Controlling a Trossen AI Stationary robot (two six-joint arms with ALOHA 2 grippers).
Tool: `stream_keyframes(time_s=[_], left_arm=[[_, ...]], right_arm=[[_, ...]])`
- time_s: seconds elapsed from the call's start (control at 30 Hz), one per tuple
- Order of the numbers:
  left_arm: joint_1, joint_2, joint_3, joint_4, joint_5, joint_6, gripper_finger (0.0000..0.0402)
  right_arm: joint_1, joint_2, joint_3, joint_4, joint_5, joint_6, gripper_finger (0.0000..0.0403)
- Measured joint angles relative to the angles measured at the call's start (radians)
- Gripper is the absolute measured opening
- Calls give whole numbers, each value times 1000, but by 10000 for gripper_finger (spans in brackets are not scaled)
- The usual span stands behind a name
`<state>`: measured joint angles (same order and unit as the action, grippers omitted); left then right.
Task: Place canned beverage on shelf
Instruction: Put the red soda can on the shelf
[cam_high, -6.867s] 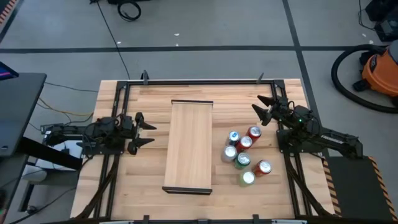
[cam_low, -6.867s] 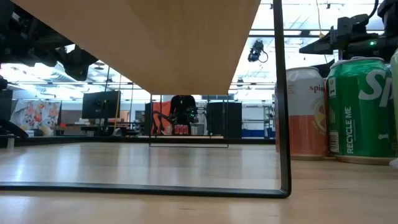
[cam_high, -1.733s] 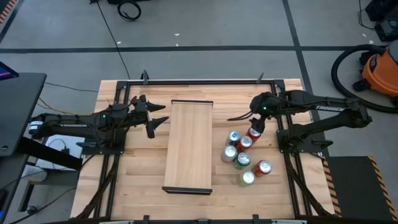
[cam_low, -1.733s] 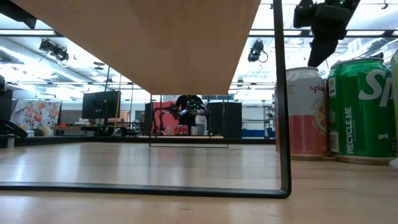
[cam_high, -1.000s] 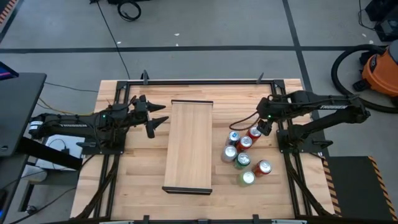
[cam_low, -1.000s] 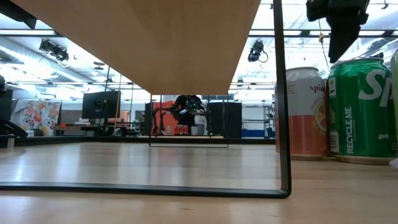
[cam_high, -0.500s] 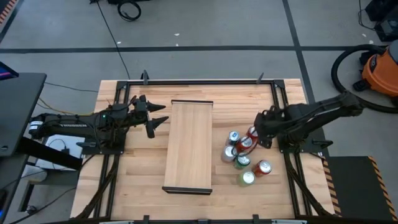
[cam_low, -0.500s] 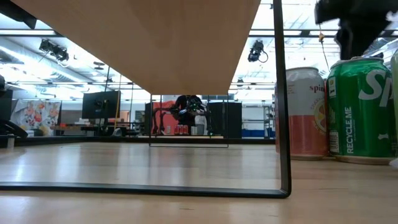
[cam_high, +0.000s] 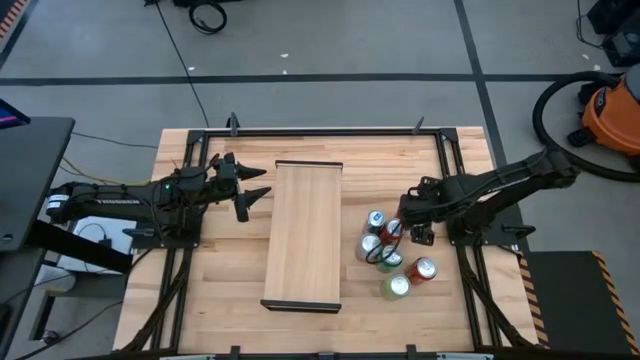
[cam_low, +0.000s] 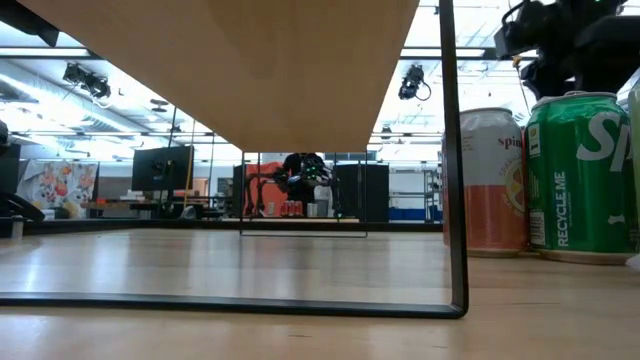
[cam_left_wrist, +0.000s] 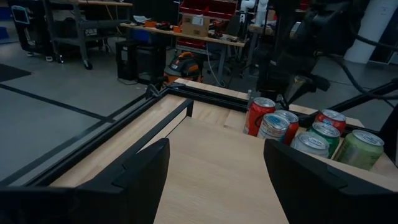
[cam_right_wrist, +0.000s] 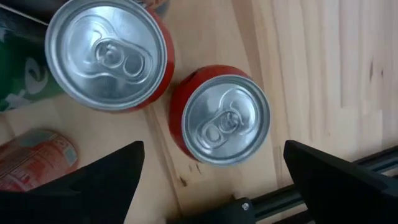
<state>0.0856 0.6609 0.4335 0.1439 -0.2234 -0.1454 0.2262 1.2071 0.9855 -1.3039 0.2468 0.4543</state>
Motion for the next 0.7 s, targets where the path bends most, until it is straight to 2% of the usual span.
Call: stream_keyframes(time_s=[0.37, 0.7], left_arm=[[0, 0, 0, -17, 0, 2, 272], [0, 0, 0, -31, 0, -1, 272]], right_arm=[[-95, 98, 0, 49, -38, -123, 399], [-213, 117, -37, 162, -144, -270, 396]])
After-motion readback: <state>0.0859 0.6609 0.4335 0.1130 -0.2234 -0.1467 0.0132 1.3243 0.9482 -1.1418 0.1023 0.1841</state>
